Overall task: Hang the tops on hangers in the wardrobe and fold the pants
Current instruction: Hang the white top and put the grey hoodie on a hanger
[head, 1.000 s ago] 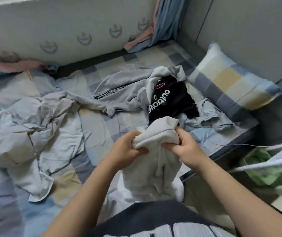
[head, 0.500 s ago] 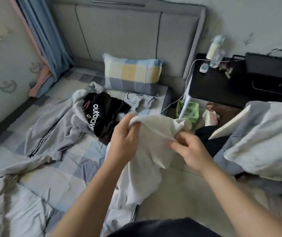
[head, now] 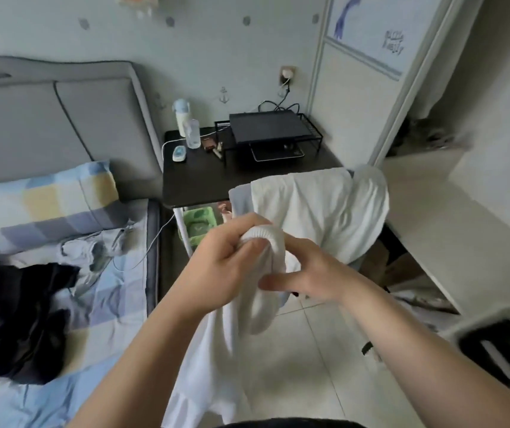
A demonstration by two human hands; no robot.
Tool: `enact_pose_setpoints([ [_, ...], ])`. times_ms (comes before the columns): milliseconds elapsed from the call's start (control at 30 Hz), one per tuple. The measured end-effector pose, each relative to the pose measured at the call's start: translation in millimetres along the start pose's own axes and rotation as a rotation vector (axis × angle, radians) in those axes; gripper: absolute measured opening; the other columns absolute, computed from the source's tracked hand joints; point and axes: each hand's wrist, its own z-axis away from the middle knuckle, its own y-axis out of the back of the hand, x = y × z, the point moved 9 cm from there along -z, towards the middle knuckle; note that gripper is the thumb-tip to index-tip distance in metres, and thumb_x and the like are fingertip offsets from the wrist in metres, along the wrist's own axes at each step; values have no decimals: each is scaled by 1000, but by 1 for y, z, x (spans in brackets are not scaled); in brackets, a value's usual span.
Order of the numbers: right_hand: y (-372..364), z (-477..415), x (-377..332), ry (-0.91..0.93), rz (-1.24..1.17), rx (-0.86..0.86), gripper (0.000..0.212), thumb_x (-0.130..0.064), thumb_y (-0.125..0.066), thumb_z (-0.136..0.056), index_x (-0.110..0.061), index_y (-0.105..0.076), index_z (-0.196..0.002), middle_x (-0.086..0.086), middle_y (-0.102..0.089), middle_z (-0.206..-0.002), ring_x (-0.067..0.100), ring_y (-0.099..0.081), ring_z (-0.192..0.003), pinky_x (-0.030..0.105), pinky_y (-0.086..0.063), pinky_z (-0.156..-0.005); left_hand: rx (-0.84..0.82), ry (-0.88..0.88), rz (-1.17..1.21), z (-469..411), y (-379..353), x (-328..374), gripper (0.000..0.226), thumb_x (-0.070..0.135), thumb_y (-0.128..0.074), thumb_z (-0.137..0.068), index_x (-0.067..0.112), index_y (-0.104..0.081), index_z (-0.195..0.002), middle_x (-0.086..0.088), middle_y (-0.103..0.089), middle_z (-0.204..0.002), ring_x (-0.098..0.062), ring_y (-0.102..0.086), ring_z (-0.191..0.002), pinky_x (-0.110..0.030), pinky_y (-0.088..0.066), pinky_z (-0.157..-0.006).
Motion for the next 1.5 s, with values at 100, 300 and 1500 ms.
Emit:
enact_pose_setpoints([
  [100,64,22,8,8,26,179,13,-21,-79,-82,-33,-72,-83,-16,-70,-78,0,-66,-79,14,-48,-69,-22,-91,10,-40,-33,22,25,1,-48,-92,17,-68,-94,2,-69,-89,-10,-63,-85,-22,-48,-74],
  [300,148,80,45,-150,38,294,24,-40,-76,-73,-48,-68,-93,-19,-71,-85,-4,-66,-79,14,-49,-69,12,-222,131,-111,-82,65,26,0,-49,-93,17,-69,-92,9,-66,-83,-4,-58,-79,-17,-44,-72],
  [1500,284,118,-105,-403,-271,1164,13,-11,-65,-93,-7,-72,-103,7,-79,-94,19,-76,-81,26,-57,-57,-377,-54,57,-332,-144,36,19,16,-52,-97,5,-60,-84,-2,-55,-74,-17,-47,-66,-27,-37,-59],
])
